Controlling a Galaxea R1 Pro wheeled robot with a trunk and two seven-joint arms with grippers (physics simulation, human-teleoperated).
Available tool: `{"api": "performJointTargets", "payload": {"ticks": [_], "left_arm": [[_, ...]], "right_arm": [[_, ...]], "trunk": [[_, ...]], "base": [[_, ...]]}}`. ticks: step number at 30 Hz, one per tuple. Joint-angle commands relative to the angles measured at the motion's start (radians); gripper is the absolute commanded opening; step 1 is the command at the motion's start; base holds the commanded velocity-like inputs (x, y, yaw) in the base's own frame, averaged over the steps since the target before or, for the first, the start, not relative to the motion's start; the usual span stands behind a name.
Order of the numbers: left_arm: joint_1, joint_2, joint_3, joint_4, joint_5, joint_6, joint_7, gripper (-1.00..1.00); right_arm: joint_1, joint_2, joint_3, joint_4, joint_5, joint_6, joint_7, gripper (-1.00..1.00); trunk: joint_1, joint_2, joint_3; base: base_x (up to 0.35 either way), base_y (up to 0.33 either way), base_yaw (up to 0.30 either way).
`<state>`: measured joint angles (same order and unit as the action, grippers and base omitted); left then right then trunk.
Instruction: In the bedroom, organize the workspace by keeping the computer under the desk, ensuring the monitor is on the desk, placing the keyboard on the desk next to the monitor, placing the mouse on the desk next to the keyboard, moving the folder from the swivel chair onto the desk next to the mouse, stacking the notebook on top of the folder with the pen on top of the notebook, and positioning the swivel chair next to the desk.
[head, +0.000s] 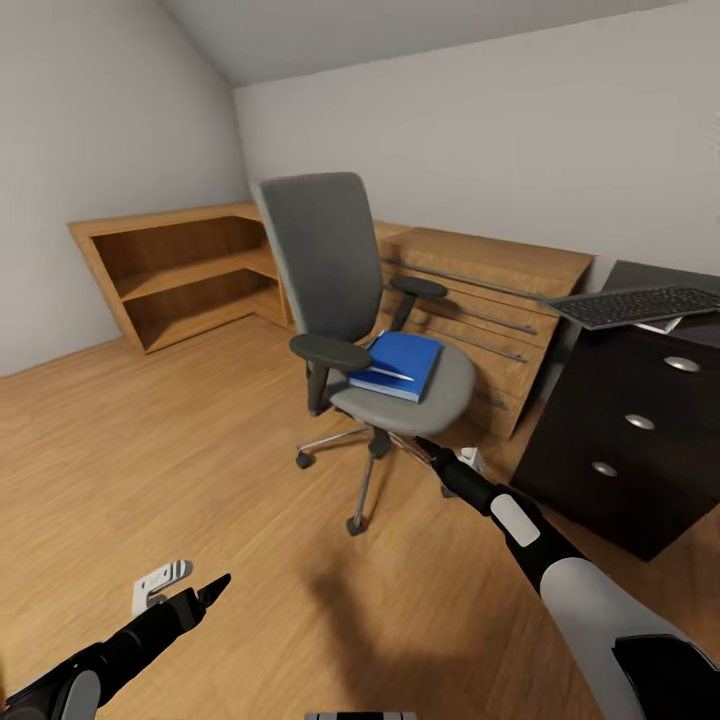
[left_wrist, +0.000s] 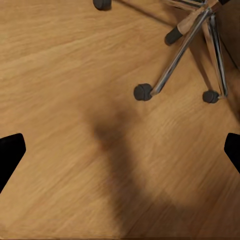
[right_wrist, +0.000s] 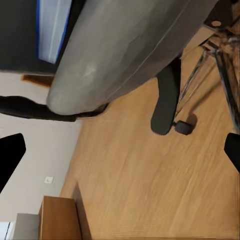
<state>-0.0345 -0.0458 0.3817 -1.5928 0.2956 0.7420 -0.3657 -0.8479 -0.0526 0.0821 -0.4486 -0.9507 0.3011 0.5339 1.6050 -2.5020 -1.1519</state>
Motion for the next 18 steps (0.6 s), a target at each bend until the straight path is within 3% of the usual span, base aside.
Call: {"api": "performJointTargets", "payload": {"ticks": [1, 8, 18], "left_arm": [[-0.001, -0.001, 0.003, -0.001, 0.002, 0.007, -0.004, 1.00], [-0.001, -0.001, 0.003, -0.001, 0.001, 0.005, -0.004, 1.00], [-0.001, 0.000, 0.003, -0.001, 0.000, 0.005, -0.004, 1.00]], "right_arm": [[0.000, -0.001, 0.006, 0.000, -0.010, 0.003, 0.001, 1.00], [0.000, -0.004, 0.001, 0.004, -0.013, 0.003, 0.010, 1.00], [0.000, -0.004, 0.001, 0.004, -0.011, -0.003, 0.007, 1.00]], "trunk": [[0.000, 0.000, -0.001], [0.000, 0.000, -0.001], [0.000, 0.000, 0.003]], "base": [[-0.090, -0.210, 0.000], [0.129, -0.275, 0.000], [0.010, -0.053, 0.060]]}}
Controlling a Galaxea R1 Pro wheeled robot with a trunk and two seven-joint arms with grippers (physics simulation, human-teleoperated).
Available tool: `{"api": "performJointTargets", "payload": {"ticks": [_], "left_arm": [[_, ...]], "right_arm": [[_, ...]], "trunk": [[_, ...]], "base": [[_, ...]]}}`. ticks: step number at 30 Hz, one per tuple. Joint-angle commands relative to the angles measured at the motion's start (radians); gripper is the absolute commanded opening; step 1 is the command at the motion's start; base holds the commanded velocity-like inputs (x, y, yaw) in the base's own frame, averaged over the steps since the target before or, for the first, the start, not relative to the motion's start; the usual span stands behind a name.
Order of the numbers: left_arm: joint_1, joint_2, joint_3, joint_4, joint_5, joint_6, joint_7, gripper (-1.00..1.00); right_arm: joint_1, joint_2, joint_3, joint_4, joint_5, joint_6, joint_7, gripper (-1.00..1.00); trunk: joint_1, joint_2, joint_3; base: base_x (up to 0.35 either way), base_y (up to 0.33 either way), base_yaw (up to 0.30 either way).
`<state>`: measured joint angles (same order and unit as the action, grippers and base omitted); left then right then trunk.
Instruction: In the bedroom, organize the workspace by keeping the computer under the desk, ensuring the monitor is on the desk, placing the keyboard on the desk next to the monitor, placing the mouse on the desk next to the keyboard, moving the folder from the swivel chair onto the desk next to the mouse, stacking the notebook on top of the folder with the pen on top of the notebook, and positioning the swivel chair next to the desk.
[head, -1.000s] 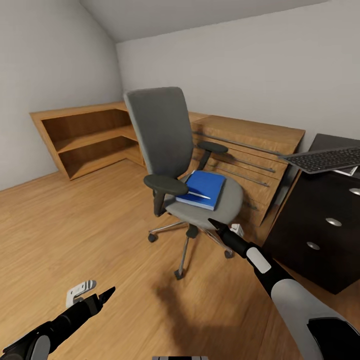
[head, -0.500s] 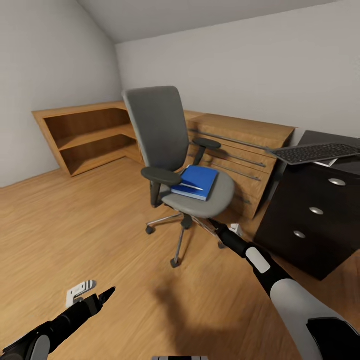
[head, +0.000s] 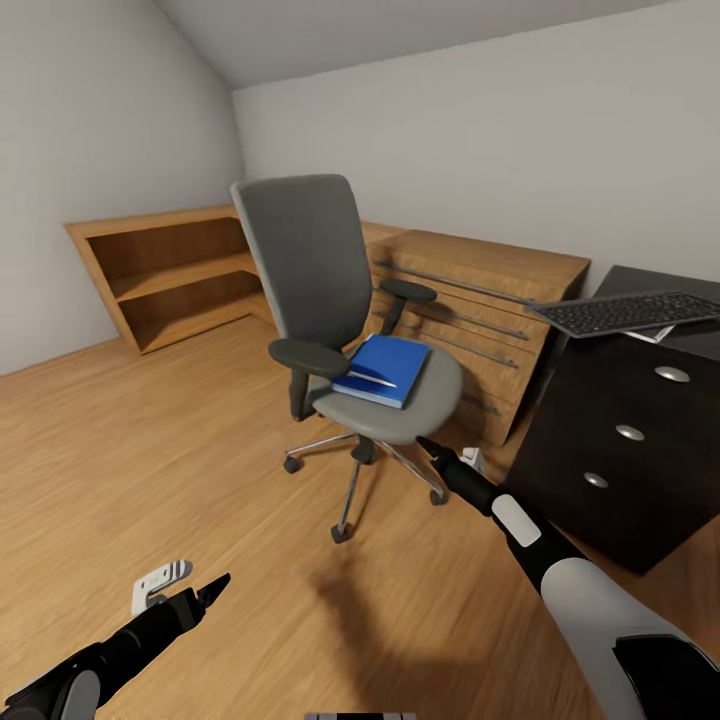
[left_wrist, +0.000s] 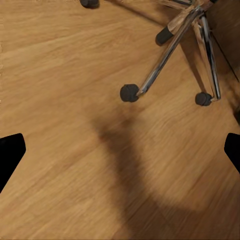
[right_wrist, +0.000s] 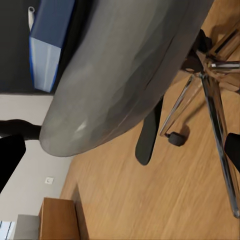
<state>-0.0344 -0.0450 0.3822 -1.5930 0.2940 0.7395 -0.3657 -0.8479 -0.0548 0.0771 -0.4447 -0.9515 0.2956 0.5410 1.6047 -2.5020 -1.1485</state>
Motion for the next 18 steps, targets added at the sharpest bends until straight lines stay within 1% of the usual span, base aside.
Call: {"api": "performJointTargets", "payload": {"ticks": [1, 8, 18], "left_arm": [[-0.001, -0.001, 0.003, -0.001, 0.002, 0.008, -0.004, 1.00], [-0.001, -0.001, 0.003, -0.001, 0.002, 0.008, -0.004, 1.00], [-0.001, -0.001, 0.004, -0.001, 0.002, 0.010, -0.004, 1.00]], "right_arm": [[0.000, -0.001, 0.006, 0.000, -0.010, 0.001, 0.000, 1.00], [0.003, -0.002, 0.006, 0.000, -0.010, -0.043, 0.002, 1.00], [0.011, -0.002, 0.006, -0.001, -0.011, -0.053, 0.003, 1.00]], "trunk": [[0.000, 0.000, 0.000], [0.000, 0.000, 0.010], [0.000, 0.000, 0.025]], "base": [[0.001, -0.106, 0.076], [0.001, -0.102, 0.030], [0.000, -0.016, 0.002]]}}
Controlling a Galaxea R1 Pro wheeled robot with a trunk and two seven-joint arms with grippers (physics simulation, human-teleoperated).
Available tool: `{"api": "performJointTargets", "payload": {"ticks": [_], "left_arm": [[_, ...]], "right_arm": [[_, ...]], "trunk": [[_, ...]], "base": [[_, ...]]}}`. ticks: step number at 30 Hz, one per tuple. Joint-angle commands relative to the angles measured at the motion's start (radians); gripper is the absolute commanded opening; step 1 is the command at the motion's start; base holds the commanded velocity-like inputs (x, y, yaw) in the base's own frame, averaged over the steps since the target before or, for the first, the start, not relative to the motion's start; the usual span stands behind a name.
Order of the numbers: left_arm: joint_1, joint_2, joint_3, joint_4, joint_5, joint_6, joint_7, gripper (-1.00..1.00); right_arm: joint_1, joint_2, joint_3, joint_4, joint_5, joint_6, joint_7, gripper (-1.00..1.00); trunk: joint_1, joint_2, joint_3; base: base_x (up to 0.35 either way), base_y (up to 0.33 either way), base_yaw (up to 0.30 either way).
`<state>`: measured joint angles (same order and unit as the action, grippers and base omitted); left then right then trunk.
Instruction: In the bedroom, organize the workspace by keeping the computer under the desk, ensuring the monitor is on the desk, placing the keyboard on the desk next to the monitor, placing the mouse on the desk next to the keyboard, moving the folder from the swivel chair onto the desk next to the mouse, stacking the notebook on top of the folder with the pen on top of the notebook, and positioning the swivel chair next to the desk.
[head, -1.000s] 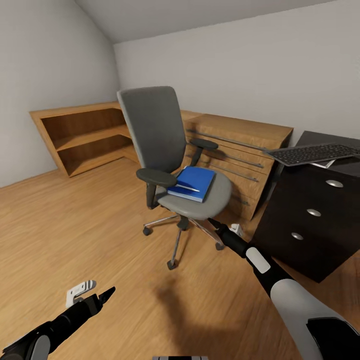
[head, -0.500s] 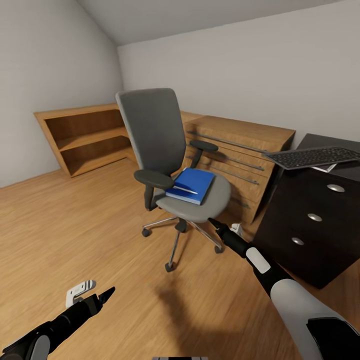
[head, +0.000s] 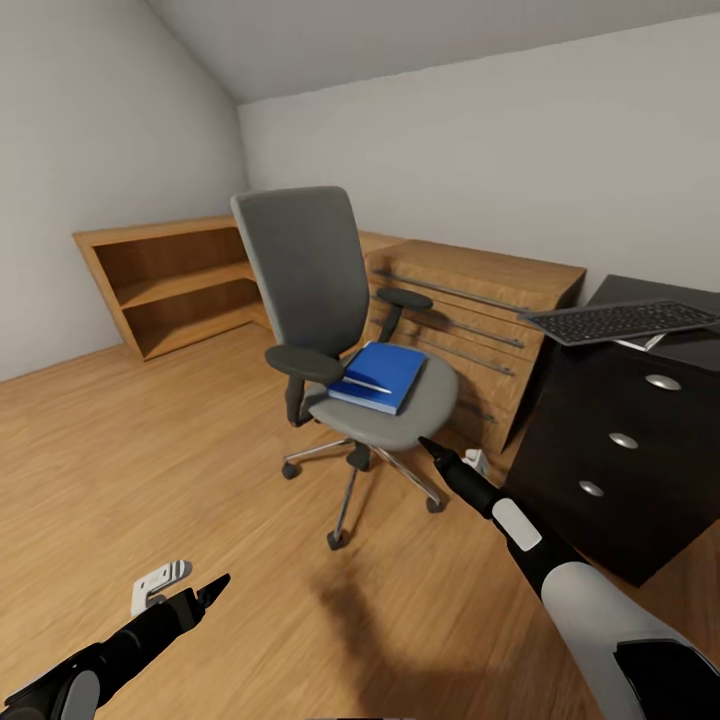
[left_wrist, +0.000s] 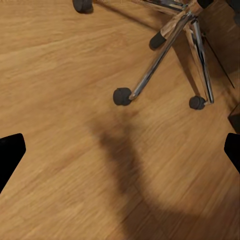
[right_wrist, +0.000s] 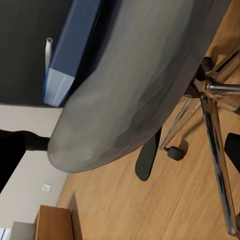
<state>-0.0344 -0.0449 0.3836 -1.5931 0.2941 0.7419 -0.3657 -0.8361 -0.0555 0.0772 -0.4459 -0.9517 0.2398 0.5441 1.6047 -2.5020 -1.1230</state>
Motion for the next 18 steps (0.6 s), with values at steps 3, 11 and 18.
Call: {"api": "performJointTargets", "payload": {"ticks": [3, 11, 18], "left_arm": [[-0.001, -0.001, 0.003, -0.001, 0.002, 0.008, -0.004, 1.00], [-0.001, -0.001, 0.003, -0.001, 0.003, 0.007, -0.004, 1.00], [-0.001, -0.001, 0.001, -0.001, 0.004, 0.007, -0.004, 1.00]], "right_arm": [[0.000, -0.001, 0.006, 0.001, -0.011, 0.003, 0.000, 1.00], [0.002, -0.003, 0.006, -0.002, -0.012, 0.003, -0.001, 1.00], [0.002, -0.004, 0.006, 0.000, -0.013, 0.003, -0.001, 1.00]], "trunk": [[0.000, 0.000, 0.001], [0.000, 0.000, 0.001], [0.000, 0.000, 0.001]], "base": [[0.000, -0.002, 0.000], [0.015, 0.000, 0.000], [0.266, 0.001, 0.000]]}}
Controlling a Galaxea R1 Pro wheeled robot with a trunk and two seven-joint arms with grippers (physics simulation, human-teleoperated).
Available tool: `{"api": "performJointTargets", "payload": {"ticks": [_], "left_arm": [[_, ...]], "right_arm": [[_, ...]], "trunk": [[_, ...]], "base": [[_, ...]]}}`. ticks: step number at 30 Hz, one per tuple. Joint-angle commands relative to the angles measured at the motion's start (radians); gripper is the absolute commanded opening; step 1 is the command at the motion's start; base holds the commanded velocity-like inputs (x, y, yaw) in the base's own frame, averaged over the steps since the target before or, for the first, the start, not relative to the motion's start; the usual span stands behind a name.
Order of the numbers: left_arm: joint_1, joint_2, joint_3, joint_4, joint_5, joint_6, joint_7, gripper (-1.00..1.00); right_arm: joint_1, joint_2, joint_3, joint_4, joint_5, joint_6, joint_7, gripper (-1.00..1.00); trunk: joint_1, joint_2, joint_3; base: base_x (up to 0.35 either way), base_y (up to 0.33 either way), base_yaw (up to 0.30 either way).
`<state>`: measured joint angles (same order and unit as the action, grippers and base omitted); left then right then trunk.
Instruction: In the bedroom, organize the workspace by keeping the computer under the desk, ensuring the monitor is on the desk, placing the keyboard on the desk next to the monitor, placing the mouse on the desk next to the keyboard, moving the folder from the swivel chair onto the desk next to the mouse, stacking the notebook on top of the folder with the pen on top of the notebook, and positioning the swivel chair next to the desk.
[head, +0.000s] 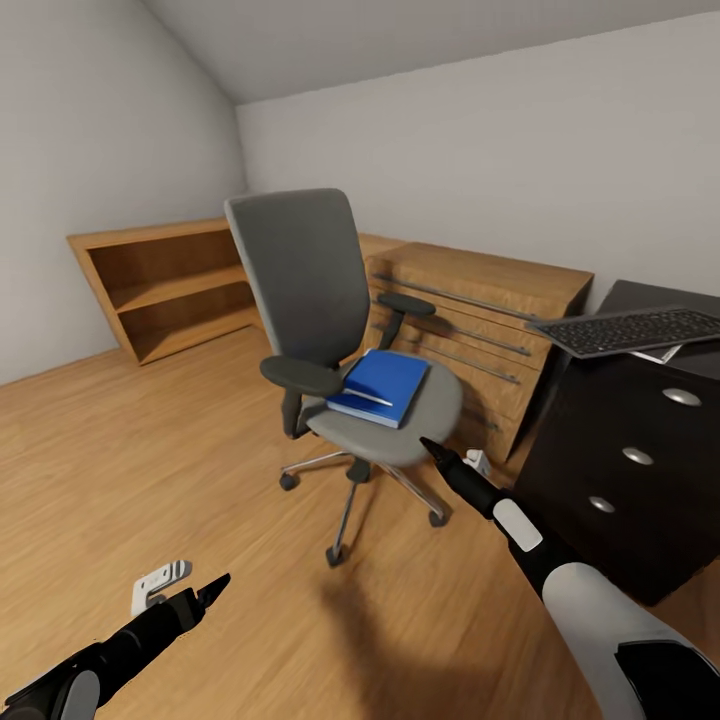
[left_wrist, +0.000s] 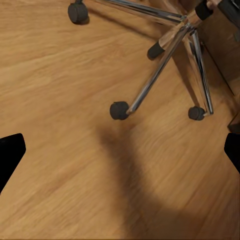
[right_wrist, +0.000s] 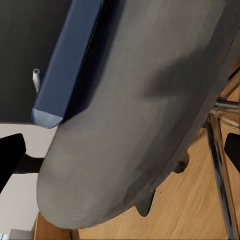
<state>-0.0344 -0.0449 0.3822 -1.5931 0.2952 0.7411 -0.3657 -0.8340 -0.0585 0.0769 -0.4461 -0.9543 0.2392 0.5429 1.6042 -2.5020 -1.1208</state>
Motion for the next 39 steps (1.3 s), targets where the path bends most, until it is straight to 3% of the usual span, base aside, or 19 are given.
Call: {"api": "performJointTargets", "payload": {"ticks": [1, 11, 39], "left_arm": [[-0.001, -0.001, 0.003, -0.001, 0.002, 0.008, -0.004, 1.00], [-0.001, -0.001, 0.003, -0.001, 0.002, 0.007, -0.004, 1.00], [-0.001, -0.002, 0.002, -0.002, 0.002, 0.008, -0.006, 1.00]], "right_arm": [[-0.001, -0.001, 0.006, 0.000, -0.011, 0.003, 0.000, 1.00], [-0.001, 0.003, 0.007, 0.000, -0.011, 0.003, -0.001, 1.00], [-0.001, 0.000, 0.006, 0.001, -0.009, 0.003, 0.000, 1.00]], "trunk": [[0.000, 0.000, -0.001], [0.000, 0.000, -0.001], [0.000, 0.000, -0.001]], "base": [[0.289, 0.029, 0.000], [0.238, 0.129, 0.029], [0.021, 0.004, 0.230]]}}
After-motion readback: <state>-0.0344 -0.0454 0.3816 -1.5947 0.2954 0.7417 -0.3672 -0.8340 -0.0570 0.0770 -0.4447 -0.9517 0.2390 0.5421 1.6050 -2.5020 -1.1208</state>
